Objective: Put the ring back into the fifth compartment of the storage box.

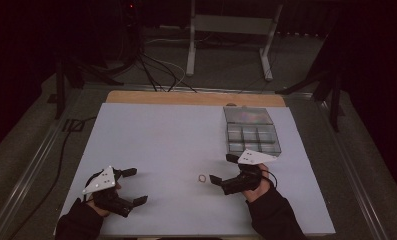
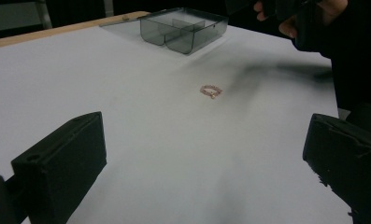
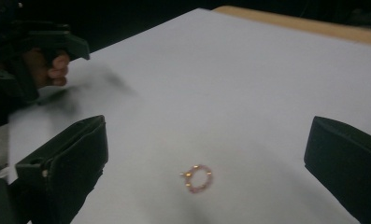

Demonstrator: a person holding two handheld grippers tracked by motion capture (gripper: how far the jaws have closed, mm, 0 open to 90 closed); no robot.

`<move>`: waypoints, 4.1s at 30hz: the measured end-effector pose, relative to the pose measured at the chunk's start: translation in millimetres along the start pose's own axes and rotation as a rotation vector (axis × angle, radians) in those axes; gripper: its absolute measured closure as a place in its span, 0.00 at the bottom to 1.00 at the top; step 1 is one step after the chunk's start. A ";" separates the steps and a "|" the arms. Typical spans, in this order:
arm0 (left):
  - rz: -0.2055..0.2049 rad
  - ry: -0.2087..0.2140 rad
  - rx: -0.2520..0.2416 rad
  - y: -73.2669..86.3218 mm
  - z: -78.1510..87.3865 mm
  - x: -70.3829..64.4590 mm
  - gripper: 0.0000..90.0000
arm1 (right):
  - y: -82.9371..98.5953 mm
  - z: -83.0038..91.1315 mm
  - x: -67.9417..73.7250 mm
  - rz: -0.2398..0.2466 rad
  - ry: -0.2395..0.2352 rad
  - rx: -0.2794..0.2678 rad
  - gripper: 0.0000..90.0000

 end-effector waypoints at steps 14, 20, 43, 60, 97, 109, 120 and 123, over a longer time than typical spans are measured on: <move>0.002 0.003 0.004 0.4 -0.1 0.0 0.01 | 15.2 -34.0 1.7 -0.073 -0.003 0.115 0.00; 0.001 0.003 0.004 0.5 0.0 0.0 0.01 | 20.4 -43.3 2.3 -0.081 0.012 0.159 0.00; 0.000 0.009 0.008 1.2 -0.1 -0.6 0.01 | 39.6 -61.2 -3.5 -0.119 0.144 0.339 0.52; -0.007 0.007 0.014 2.0 -0.7 -1.5 0.01 | 52.5 -69.4 -6.1 -0.063 0.194 0.421 0.76; -0.004 0.007 0.020 3.4 -1.5 -0.3 0.01 | 49.8 -71.9 2.6 0.024 0.191 0.449 0.96; -0.004 0.006 0.020 3.4 -1.6 -0.3 0.01 | 34.3 -64.9 8.0 0.042 0.187 0.402 0.96; -0.005 0.007 0.024 3.9 -1.7 -0.5 0.01 | 23.3 -56.7 3.0 0.030 0.201 0.369 0.96; -0.006 0.009 0.022 3.7 -1.6 -0.7 0.01 | 19.5 -53.4 0.3 0.024 0.208 0.356 0.96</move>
Point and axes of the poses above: each handheld gripper's, and its own axes: z roughly backward along the jaws, y roughly out of its underside, x roughly to its left, the point moved 10 cm from there along -z, roughly forward along the jaws, and after that the axes turned 4 degrees about z, right-handed, at the moved point
